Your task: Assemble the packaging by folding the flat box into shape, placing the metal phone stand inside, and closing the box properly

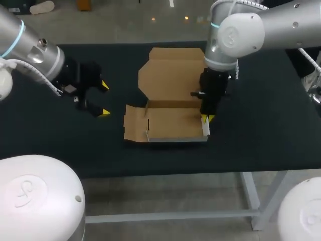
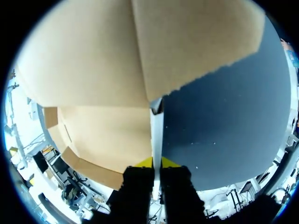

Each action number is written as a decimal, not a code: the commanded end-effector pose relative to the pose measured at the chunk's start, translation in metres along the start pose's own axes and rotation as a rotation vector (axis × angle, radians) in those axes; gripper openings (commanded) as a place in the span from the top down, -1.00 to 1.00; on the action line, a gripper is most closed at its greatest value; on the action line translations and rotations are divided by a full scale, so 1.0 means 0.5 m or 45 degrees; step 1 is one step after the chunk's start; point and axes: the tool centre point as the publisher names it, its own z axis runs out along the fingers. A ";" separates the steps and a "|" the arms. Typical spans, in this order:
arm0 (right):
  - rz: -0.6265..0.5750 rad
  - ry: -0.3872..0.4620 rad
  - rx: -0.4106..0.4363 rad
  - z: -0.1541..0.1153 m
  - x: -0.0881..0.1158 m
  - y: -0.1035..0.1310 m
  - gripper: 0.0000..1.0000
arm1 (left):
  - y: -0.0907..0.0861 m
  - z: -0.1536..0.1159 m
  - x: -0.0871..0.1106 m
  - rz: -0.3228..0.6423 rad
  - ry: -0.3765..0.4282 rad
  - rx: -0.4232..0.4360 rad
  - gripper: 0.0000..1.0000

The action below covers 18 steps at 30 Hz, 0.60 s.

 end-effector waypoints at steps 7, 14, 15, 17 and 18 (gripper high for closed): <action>-0.060 -0.084 0.084 0.003 0.029 0.034 1.00 | -0.001 0.000 -0.001 -0.001 0.002 -0.006 -1.00; -0.081 -0.093 0.163 0.019 0.035 0.046 1.00 | -0.001 0.000 -0.001 -0.001 0.002 -0.006 -1.00; -0.083 -0.091 0.168 0.022 0.036 0.046 1.00 | -0.001 0.000 -0.001 -0.001 0.002 -0.006 -1.00; -0.084 -0.087 0.183 0.027 0.035 0.044 1.00 | -0.001 0.000 -0.001 -0.001 0.002 -0.006 -1.00; -0.082 -0.084 0.188 0.030 0.034 0.043 1.00 | -0.001 0.000 -0.001 -0.001 0.002 -0.006 -1.00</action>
